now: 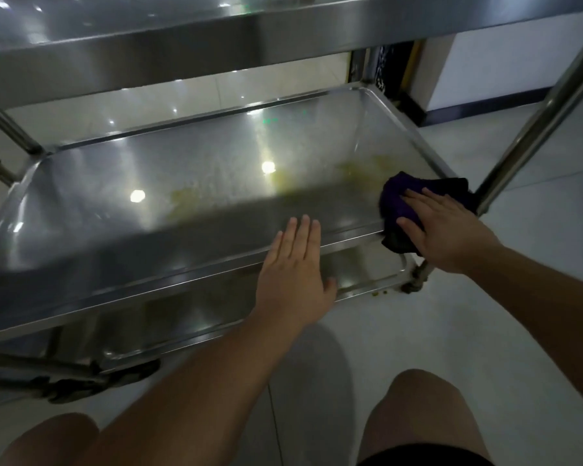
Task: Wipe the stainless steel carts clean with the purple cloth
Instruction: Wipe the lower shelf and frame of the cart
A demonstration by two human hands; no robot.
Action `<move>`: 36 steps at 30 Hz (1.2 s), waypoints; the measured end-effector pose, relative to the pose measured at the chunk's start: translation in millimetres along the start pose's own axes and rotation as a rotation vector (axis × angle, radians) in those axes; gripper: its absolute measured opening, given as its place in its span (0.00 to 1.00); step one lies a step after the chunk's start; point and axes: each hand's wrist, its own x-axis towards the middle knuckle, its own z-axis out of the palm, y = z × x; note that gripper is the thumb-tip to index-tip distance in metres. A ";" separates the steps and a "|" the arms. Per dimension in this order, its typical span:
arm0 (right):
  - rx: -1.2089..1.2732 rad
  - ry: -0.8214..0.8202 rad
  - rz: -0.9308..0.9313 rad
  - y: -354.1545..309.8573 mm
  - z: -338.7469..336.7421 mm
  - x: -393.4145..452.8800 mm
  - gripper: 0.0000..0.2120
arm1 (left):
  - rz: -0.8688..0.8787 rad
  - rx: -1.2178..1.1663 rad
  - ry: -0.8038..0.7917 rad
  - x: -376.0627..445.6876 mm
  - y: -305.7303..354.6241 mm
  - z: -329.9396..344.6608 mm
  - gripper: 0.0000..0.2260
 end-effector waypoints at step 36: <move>0.092 0.036 0.190 -6.2 -12.2 183.0 0.32 | -0.026 -0.003 -0.015 -4.6 -5.7 3.9 0.48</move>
